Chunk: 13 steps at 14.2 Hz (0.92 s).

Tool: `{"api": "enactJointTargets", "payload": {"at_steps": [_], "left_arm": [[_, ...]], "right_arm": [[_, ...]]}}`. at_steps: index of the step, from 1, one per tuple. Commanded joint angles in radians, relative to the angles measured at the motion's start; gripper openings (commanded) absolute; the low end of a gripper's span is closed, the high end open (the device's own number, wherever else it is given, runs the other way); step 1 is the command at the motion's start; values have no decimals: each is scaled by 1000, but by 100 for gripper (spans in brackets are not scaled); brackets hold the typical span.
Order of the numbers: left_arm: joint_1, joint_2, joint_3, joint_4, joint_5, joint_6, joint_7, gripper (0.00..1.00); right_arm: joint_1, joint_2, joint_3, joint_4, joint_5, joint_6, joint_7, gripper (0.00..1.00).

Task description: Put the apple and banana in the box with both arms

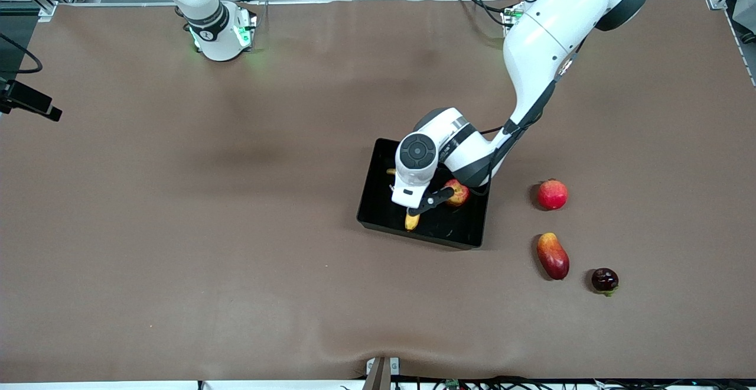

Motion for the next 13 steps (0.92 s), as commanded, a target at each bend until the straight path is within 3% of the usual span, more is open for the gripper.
{"api": "enactJointTargets", "payload": {"at_steps": [1, 6, 10, 13], "left_arm": [[48, -124, 5, 5, 38, -34, -23, 100], [223, -375, 0, 6, 32, -194, 219, 100], [370, -502, -4, 6, 20, -301, 518, 100], [464, -573, -6, 6, -70, -340, 679, 100]], "right_arm": [[-16, 5, 14, 27, -13, -15, 1, 100], [-18, 8, 14, 33, -12, -13, 1, 100], [-30, 9, 14, 31, -4, -5, 7, 100], [-35, 11, 14, 31, 2, -4, 7, 100]]}}
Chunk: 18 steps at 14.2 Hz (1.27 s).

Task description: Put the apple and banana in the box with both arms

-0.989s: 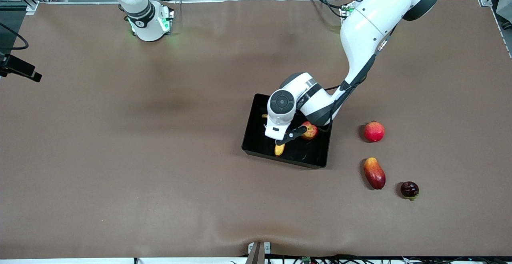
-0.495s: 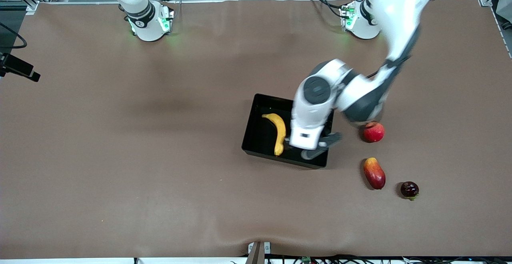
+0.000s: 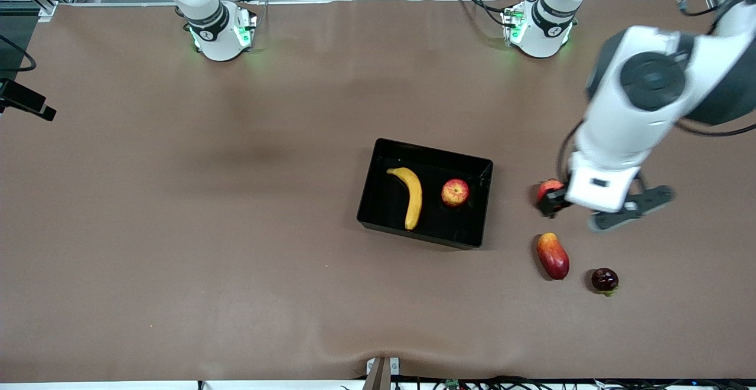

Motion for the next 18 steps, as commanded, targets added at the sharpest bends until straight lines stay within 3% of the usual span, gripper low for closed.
{"api": "enactJointTargets", "payload": {"at_steps": [1, 6, 8, 11, 14, 18], "left_arm": [[69, -88, -3, -37, -92, -22, 148, 100], [-16, -252, 200, -78, -263, -168, 424, 100], [-48, -354, 272, -167, -354, -182, 480, 100], [-139, -456, 380, -254, -370, -194, 552, 100], [-182, -540, 400, -343, -370, -193, 561, 100], [-185, -539, 414, -333, -366, -196, 578, 100]], "right_arm": [[-20, 12, 16, 19, 5, -4, 9, 100], [-11, 12, 21, 19, 19, -11, 12, 100], [-11, 12, 21, 19, 25, -11, 12, 100], [-11, 10, 21, 19, 27, -14, 10, 100], [-18, 10, 21, 21, 25, -8, 6, 100], [-18, 10, 21, 21, 25, -8, 6, 100]]}}
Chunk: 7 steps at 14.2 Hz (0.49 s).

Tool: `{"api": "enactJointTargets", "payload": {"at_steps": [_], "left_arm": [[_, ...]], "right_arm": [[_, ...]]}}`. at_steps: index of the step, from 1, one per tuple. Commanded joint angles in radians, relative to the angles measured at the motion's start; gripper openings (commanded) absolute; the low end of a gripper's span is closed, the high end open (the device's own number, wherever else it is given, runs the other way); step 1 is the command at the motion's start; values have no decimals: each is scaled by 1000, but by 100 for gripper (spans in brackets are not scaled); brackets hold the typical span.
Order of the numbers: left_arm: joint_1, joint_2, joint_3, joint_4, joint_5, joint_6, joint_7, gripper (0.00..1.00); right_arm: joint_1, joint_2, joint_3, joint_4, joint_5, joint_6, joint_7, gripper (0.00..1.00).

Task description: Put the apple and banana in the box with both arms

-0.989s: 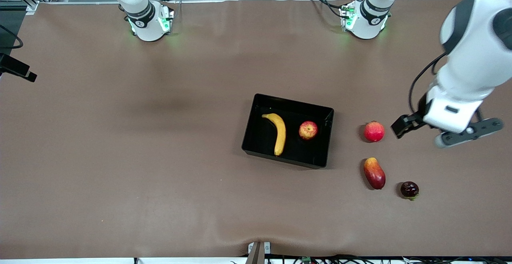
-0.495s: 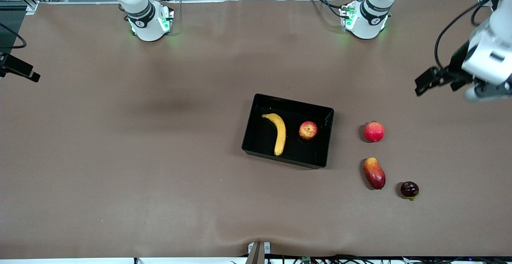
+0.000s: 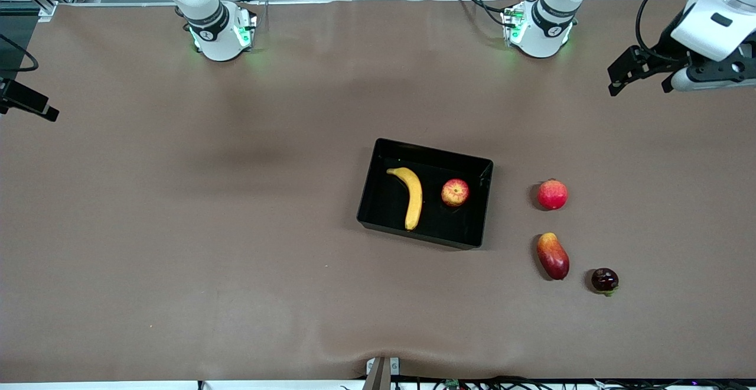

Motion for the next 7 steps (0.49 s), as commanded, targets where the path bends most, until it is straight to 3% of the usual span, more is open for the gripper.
{"api": "enactJointTargets", "payload": {"at_steps": [1, 4, 7], "left_arm": [[2, 0, 21, 13, -6, 8, 64, 100], [35, 45, 26, 78, -2, -29, 101, 100], [59, 46, 27, 79, -2, -37, 101, 100]], "right_arm": [[-17, 8, 8, 19, 14, -9, 4, 100], [-17, 8, 8, 21, 14, -9, 4, 100], [-17, 8, 8, 21, 14, -9, 4, 100]]}}
